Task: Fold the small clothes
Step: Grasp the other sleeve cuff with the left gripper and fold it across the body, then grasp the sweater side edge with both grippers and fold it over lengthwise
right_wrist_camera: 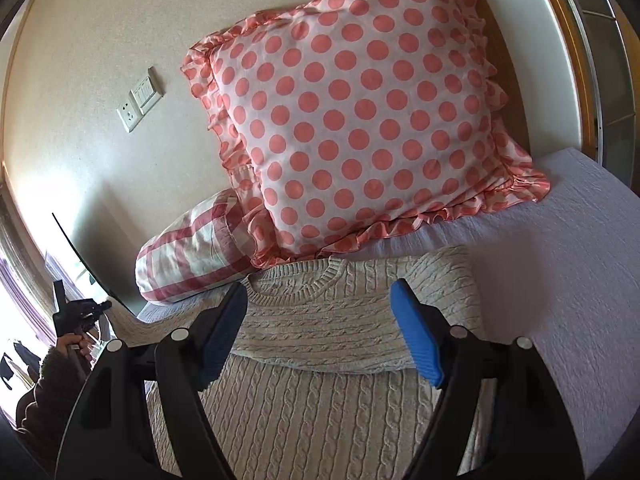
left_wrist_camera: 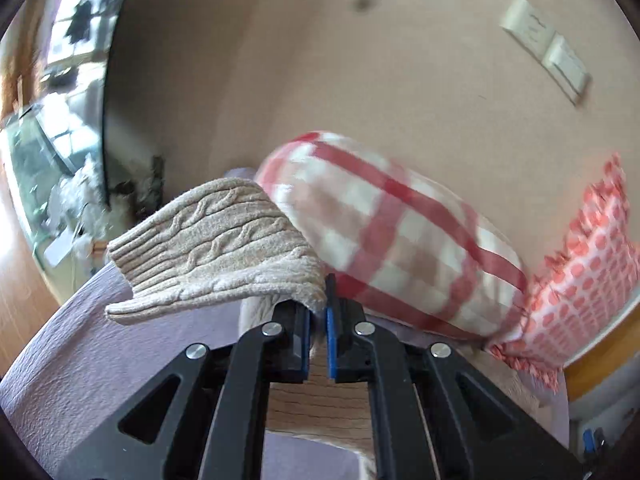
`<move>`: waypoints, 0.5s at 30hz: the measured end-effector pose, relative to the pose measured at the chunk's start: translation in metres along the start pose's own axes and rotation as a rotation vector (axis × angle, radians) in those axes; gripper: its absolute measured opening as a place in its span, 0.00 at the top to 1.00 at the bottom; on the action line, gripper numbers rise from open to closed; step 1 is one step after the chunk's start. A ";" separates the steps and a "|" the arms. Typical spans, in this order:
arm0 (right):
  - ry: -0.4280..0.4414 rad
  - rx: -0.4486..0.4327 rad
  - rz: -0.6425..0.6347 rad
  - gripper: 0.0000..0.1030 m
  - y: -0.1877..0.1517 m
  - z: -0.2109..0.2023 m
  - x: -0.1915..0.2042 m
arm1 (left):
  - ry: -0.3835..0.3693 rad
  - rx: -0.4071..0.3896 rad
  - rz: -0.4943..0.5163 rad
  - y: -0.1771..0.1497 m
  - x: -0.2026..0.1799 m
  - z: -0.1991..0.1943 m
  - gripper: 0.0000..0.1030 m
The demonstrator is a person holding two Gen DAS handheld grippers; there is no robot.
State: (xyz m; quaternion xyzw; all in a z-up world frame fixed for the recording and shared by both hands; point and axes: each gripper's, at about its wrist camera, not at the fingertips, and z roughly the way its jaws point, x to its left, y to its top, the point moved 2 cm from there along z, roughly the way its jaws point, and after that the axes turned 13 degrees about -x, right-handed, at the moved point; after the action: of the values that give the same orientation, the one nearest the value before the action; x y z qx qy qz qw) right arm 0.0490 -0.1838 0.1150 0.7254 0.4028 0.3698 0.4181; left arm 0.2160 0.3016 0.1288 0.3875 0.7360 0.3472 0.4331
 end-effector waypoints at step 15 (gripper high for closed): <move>-0.048 0.237 0.214 0.57 -0.024 0.060 -0.058 | -0.401 0.225 0.601 -0.204 -0.215 -0.034 0.68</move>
State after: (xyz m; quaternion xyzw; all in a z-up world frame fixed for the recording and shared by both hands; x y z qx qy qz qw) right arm 0.0713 -0.2461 0.0591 0.8171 0.3538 0.3447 0.2974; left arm 0.1996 0.0152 0.0487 0.6914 0.5238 0.2931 0.4021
